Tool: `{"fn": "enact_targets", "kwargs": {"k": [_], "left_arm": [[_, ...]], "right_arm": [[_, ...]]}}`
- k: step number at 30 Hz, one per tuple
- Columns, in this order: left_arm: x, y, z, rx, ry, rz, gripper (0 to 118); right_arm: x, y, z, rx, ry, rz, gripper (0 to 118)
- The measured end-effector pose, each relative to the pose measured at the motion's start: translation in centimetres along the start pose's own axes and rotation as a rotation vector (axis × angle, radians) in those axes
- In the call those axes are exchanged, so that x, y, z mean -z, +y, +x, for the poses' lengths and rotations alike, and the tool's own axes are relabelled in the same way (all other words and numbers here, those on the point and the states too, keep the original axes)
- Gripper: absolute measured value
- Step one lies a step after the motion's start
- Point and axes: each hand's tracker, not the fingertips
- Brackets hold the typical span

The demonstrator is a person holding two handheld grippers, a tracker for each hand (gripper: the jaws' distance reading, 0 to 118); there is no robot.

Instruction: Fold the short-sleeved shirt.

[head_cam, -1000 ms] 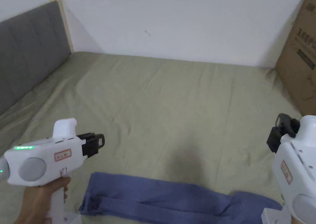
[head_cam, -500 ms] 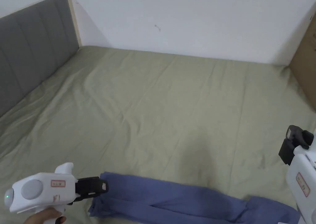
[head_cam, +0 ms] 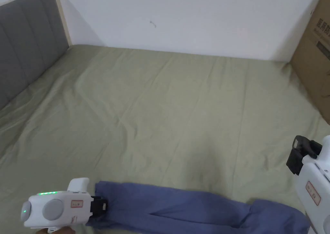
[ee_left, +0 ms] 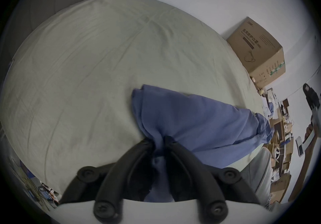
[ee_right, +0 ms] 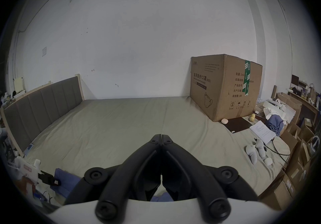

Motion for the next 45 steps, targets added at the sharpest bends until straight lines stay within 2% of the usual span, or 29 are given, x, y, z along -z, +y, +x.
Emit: {"fn": "enact_targets", "kwargs": {"k": [3,10,13,17,22,32,37,41,42,45], "left_arm": [[-1.2,-0.1,2.4,0.126,0.063,0.033,8],[-8.3,2.1,0.8,0.05,0.057,0.169,7],[-11.1,3.0,-0.9,0.065,0.169,0.209,7],[-14.3,3.0,-2.8,0.003,0.235,0.213,7],[-15.2,2.6,-0.3,0.03,0.233,0.211,7],[-7.1,3.0,10.3,0.2,0.048,0.069,7],[-1.7,1.5,15.1,0.258,0.006,-0.047,7],[2.2,0.0,16.9,0.252,0.019,-0.132,7],[2.9,-0.3,17.1,0.254,0.032,-0.14,8],[3.7,-1.0,17.7,0.244,0.035,-0.177,25]], "right_arm": [[-0.2,0.2,0.4,0.004,0.002,0.002,0],[-0.4,0.8,0.6,0.014,0.012,0.013,0],[-0.6,1.2,0.3,0.017,0.02,0.024,0],[-0.8,1.4,0.2,0.028,0.034,0.034,0],[-1.1,1.4,0.4,0.044,0.043,0.037,0],[-2.2,1.3,1.5,0.057,0.042,0.042,0],[-2.7,0.9,2.6,0.057,0.028,0.037,0],[-2.8,0.7,3.7,0.065,0.011,0.029,0],[-2.9,0.6,3.9,0.068,0.006,0.029,0],[-2.8,0.6,4.7,0.069,-0.005,0.03,0]]}}
